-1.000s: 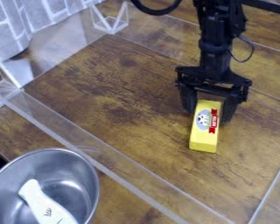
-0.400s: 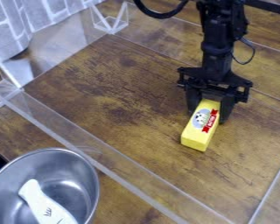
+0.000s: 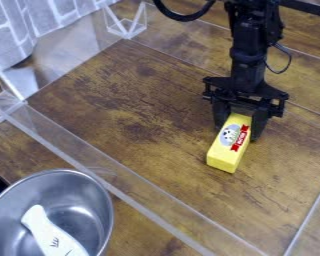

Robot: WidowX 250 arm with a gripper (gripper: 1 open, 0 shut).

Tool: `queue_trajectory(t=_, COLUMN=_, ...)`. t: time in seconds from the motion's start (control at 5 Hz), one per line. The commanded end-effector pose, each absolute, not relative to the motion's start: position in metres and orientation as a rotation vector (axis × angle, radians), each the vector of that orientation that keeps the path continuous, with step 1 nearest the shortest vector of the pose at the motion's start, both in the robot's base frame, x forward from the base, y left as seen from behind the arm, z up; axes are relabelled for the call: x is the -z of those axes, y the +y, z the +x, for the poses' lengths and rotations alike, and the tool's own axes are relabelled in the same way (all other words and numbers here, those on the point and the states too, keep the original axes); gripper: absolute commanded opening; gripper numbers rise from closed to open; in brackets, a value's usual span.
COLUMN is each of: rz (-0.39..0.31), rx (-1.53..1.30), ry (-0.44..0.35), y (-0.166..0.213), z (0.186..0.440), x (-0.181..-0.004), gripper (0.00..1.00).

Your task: Move the yellow butter to the left side of the table

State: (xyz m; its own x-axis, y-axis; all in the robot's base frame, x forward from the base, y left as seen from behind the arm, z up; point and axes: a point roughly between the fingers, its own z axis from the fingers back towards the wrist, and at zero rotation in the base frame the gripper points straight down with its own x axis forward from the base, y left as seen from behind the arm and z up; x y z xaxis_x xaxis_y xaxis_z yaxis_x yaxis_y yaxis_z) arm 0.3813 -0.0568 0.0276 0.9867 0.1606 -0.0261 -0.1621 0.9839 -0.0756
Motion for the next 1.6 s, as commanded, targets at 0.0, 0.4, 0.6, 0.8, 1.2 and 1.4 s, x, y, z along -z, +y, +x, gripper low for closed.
queue_trajectory(t=0.0, rz=-0.094, rx=-0.166, ry=-0.044, y=-0.049, z=0.392, x=-0.054, gripper=0.00)
queue_trajectory(t=0.4, rz=-0.099, rx=-0.163, ry=-0.046, y=-0.045, z=0.392, x=-0.063, gripper=0.00)
queue_trajectory(t=0.6, rz=-0.100, rx=-0.161, ry=-0.048, y=-0.043, z=0.392, x=-0.067, gripper=0.00)
queue_trajectory(t=0.8, rz=-0.100, rx=-0.160, ry=-0.049, y=-0.041, z=0.392, x=-0.071, gripper=0.00)
queue_trajectory(t=1.2, rz=-0.102, rx=-0.156, ry=-0.052, y=-0.037, z=0.392, x=-0.079, gripper=0.00)
queue_trajectory(t=1.4, rz=-0.102, rx=-0.154, ry=-0.053, y=-0.035, z=0.392, x=-0.083, gripper=0.00)
